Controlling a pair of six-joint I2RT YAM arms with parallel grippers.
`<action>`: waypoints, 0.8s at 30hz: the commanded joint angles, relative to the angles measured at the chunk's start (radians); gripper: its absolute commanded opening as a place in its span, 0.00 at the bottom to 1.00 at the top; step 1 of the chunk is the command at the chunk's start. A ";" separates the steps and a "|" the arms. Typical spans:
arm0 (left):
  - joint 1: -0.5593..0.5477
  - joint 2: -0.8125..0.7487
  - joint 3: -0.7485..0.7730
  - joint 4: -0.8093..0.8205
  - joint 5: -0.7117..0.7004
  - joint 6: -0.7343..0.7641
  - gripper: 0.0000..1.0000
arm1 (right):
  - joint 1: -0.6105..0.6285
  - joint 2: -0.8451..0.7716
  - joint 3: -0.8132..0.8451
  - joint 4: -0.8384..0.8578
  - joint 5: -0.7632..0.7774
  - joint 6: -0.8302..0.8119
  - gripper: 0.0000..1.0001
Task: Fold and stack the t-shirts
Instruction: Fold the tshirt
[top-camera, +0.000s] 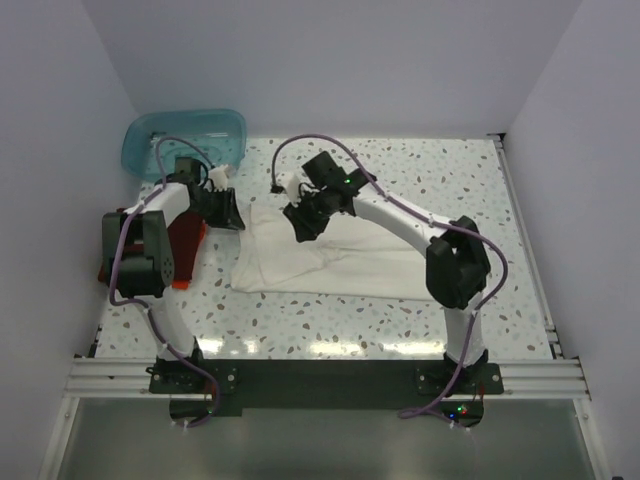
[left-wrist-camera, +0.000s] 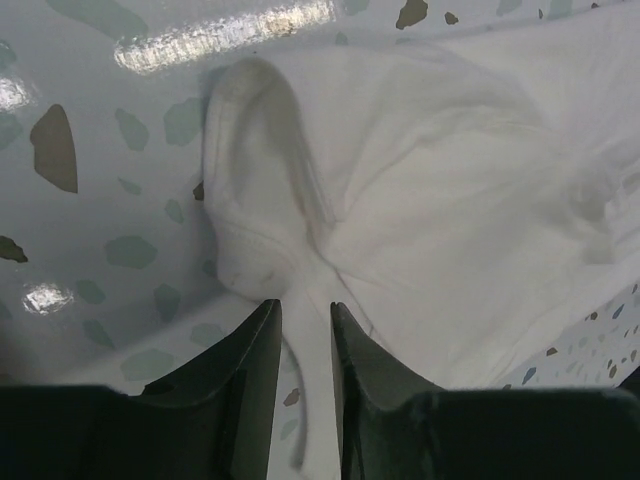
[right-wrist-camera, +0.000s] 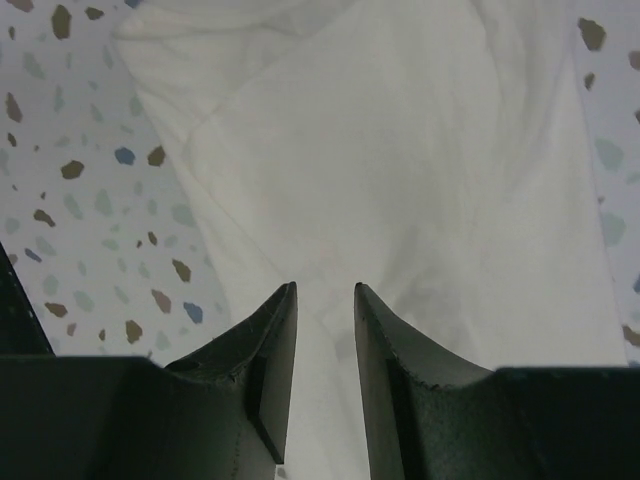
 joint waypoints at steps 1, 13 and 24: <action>0.001 0.005 0.000 0.012 0.046 -0.022 0.30 | 0.073 0.059 0.098 0.079 -0.031 0.089 0.33; 0.001 0.011 -0.056 0.006 0.097 -0.012 0.19 | 0.247 0.211 0.169 0.108 0.065 0.235 0.41; 0.001 0.026 -0.079 0.003 0.091 -0.012 0.15 | 0.287 0.340 0.253 0.117 0.232 0.295 0.39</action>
